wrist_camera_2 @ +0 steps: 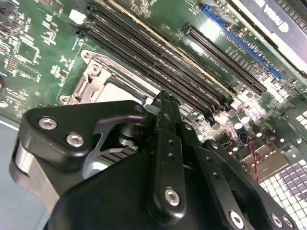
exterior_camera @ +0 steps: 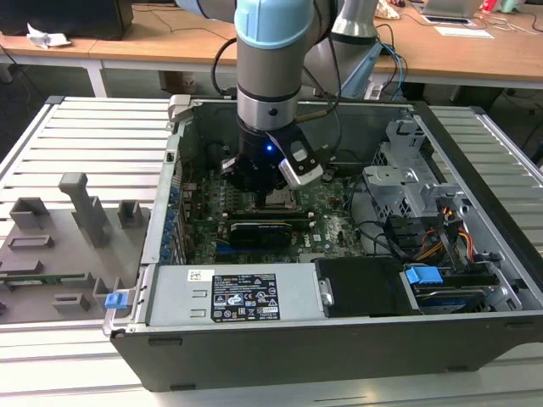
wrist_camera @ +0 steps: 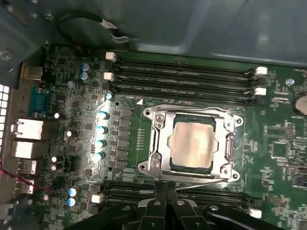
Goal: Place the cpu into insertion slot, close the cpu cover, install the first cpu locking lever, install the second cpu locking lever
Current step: 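Install the second cpu locking lever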
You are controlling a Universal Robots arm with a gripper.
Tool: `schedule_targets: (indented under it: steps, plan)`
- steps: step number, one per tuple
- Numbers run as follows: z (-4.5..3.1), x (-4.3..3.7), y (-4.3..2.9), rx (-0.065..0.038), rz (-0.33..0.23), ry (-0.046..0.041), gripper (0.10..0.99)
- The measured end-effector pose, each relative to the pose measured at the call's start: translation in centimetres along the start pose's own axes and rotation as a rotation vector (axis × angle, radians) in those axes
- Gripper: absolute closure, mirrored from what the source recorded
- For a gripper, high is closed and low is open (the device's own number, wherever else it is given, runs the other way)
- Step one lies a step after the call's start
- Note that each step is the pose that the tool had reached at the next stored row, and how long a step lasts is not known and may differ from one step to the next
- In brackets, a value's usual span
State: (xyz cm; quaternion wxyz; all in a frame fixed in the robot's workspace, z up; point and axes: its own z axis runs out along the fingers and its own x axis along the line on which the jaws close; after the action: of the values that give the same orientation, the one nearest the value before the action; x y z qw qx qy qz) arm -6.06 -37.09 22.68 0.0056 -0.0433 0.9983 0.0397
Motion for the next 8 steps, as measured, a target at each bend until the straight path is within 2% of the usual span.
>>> schedule_targets:
  steps: [2, 5, 8]
  plan:
    - [0.23, 0.1, -0.09, -0.005, 0.0, -0.0004, 0.98]
    - [0.27, 0.22, -0.51, -0.03, 0.0, -0.0026, 0.98]
    - [0.23, 0.52, -1.07, -0.045, 0.0, -0.0042, 0.98]
